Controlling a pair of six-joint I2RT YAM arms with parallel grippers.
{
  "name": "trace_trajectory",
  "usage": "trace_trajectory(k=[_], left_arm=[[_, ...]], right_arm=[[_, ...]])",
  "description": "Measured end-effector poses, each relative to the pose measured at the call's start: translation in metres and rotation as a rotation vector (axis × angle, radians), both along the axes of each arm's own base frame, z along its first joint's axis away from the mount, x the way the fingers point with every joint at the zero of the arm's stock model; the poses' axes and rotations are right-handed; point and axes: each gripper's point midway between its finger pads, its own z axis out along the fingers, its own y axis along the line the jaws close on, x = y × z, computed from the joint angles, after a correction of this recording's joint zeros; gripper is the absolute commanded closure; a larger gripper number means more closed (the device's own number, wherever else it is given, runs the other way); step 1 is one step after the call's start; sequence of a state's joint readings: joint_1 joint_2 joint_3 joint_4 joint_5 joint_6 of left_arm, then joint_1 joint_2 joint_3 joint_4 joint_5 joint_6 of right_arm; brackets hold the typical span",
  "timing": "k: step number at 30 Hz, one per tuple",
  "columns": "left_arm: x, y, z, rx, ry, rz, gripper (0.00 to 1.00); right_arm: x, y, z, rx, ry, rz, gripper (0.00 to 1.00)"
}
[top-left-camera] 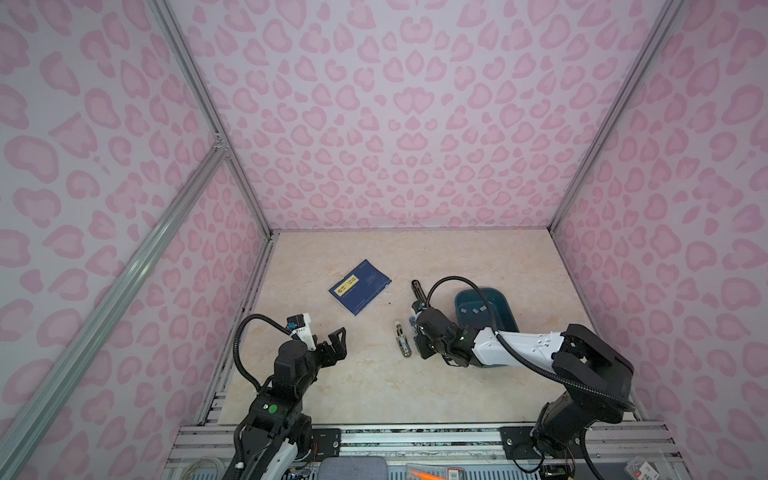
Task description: Load the staples into the stapler
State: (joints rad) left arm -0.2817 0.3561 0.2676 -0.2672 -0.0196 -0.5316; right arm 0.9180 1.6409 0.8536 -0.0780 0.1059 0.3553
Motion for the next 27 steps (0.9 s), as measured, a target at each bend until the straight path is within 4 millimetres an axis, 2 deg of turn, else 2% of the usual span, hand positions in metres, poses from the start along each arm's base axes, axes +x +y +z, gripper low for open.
trace_trajectory(k=[27], left_arm=[[0.0001, 0.0007, 0.001, 0.0, -0.005, 0.003, 0.03]], right_arm=[[0.0041, -0.0062, -0.0089, -0.035, 0.015, -0.012, 0.9]])
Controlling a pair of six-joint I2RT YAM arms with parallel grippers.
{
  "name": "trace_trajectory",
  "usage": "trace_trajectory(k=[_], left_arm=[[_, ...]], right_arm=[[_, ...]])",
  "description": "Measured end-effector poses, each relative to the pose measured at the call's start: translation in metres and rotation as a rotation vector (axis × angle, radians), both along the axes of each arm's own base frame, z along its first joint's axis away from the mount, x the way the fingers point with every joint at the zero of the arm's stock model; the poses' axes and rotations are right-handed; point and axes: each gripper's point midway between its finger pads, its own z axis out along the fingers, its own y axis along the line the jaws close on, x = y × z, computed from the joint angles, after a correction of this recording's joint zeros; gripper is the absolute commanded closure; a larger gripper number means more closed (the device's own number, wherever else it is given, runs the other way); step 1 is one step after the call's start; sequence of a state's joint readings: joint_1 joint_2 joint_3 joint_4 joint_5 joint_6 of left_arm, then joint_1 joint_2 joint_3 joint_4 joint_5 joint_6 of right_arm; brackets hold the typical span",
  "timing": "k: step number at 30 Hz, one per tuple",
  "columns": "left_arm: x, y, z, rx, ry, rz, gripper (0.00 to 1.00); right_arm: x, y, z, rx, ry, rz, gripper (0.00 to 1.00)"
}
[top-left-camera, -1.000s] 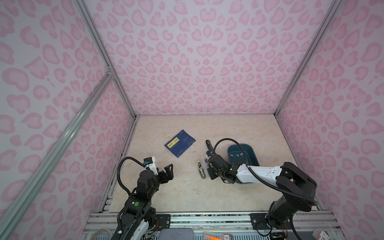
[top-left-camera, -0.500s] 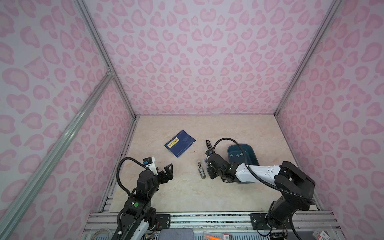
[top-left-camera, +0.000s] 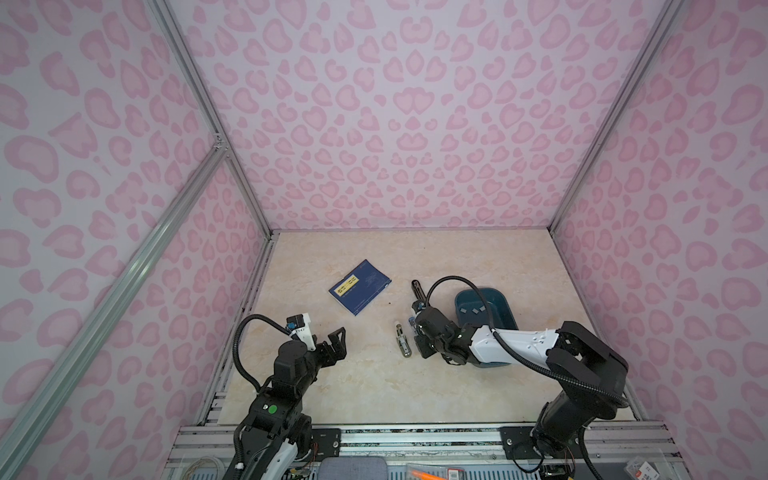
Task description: Load the staples into the stapler
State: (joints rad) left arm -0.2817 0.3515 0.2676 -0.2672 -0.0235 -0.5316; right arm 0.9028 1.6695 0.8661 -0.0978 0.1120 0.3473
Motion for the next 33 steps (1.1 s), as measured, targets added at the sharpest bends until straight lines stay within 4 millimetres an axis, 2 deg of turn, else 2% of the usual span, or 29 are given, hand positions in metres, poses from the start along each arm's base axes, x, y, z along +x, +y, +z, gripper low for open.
trace_trajectory(k=[33], left_arm=[[0.0001, 0.0005, 0.0004, 0.001, -0.002, 0.002, 0.03]], right_arm=[[-0.0029, -0.0026, -0.0069, 0.005, 0.024, -0.02, 0.91]])
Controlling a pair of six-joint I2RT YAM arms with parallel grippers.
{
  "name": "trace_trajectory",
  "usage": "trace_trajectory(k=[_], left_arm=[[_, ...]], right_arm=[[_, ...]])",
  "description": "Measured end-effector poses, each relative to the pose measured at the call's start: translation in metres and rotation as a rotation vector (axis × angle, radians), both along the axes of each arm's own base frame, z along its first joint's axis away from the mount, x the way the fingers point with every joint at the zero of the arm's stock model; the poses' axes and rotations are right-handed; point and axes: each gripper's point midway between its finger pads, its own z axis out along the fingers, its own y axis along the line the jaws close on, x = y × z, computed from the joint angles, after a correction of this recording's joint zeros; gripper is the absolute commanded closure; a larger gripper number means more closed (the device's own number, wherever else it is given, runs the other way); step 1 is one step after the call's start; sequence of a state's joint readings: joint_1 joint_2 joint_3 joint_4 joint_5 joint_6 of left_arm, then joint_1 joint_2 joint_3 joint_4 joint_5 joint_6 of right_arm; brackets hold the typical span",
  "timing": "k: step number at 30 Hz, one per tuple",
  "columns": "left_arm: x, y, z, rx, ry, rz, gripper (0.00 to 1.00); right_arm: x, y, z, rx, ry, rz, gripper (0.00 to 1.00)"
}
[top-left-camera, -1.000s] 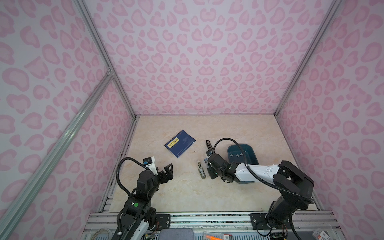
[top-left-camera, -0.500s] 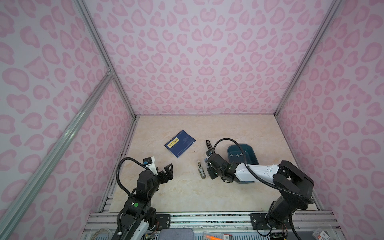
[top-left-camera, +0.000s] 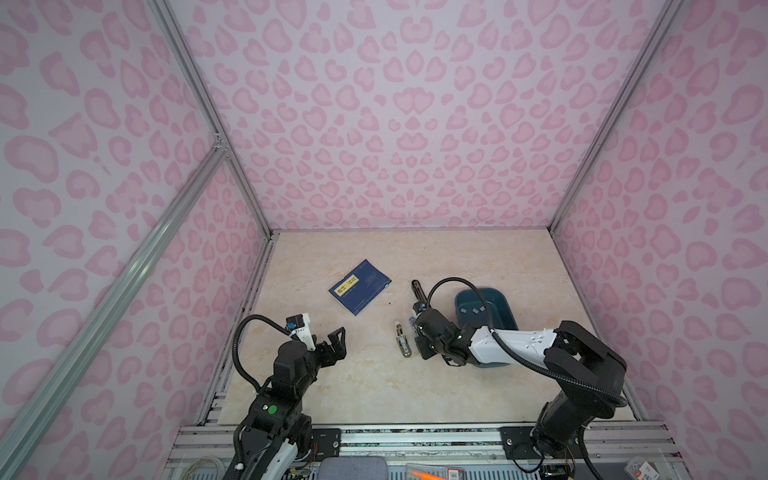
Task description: Load the staples into the stapler
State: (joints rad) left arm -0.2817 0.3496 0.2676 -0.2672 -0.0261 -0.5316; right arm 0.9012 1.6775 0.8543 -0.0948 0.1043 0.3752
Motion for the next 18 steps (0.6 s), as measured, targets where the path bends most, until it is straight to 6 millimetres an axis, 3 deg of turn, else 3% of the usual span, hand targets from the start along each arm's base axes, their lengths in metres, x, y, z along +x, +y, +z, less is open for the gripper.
trace_trajectory(k=[5, 12, 18], left_arm=[[0.0, 0.0, 0.0001, 0.0, 0.0, 0.0, 0.03], [0.0, 0.0001, 0.0001, 0.0, 0.0, 0.0, 0.03], [0.0, -0.0001, 0.0001, 0.0, 0.0, 0.0, 0.03]], right_arm=[[-0.001, -0.0012, 0.0002, 0.005, 0.005, -0.011, 0.88], [-0.0059, -0.0071, -0.0019, 0.0, 0.017, -0.02, 0.69], [-0.0062, -0.0075, 0.0057, 0.014, 0.004, -0.02, 0.68]])
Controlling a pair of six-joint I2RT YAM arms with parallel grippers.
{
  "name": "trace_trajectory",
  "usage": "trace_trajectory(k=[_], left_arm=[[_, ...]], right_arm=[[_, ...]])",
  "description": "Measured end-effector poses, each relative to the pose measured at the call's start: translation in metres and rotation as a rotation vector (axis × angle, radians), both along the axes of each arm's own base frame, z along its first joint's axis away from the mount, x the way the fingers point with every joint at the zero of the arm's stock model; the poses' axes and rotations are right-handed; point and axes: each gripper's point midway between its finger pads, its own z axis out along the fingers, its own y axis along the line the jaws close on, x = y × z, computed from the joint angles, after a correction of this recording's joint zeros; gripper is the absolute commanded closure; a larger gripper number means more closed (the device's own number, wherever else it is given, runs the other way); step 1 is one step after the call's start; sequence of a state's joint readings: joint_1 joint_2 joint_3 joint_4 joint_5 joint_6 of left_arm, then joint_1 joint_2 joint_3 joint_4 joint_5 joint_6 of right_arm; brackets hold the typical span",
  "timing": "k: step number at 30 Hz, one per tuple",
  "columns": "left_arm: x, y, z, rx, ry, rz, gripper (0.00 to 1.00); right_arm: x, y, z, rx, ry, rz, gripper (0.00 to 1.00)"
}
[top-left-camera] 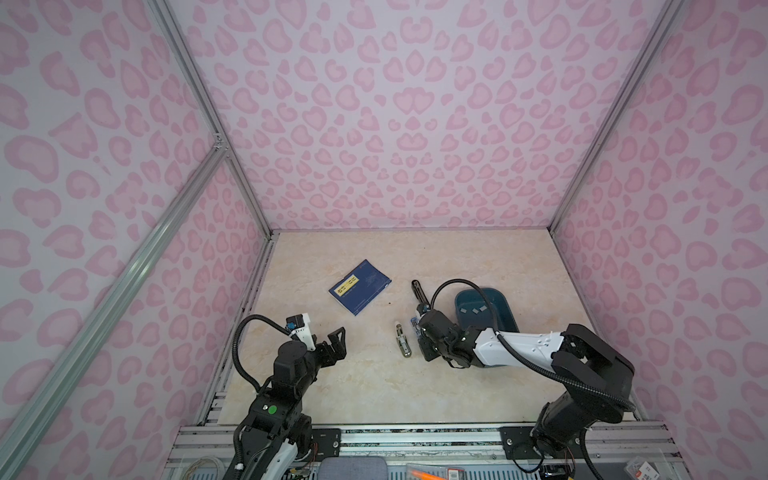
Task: Load the staples into the stapler
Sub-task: 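Move the right gripper back over the teal tray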
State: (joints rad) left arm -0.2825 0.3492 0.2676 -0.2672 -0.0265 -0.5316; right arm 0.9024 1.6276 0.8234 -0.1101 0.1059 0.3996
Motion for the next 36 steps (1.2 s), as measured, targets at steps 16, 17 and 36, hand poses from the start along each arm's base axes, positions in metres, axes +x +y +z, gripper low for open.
trace_trajectory(k=[16, 17, 36], left_arm=[[0.002, 0.001, -0.009, 0.022, 0.037, 0.006, 0.03], [0.002, 0.001, -0.01, 0.025, 0.04, 0.007, 0.03], [0.006, 0.004, -0.017, 0.065, 0.081, 0.018, 0.03]], right_arm=[[0.064, -0.094, 0.107, 0.04, -0.255, -0.301, 0.65], [0.069, -0.109, 0.109, 0.035, -0.265, -0.347, 0.65], [0.13, -0.176, 0.022, -0.058, -0.001, -0.467, 0.67]])
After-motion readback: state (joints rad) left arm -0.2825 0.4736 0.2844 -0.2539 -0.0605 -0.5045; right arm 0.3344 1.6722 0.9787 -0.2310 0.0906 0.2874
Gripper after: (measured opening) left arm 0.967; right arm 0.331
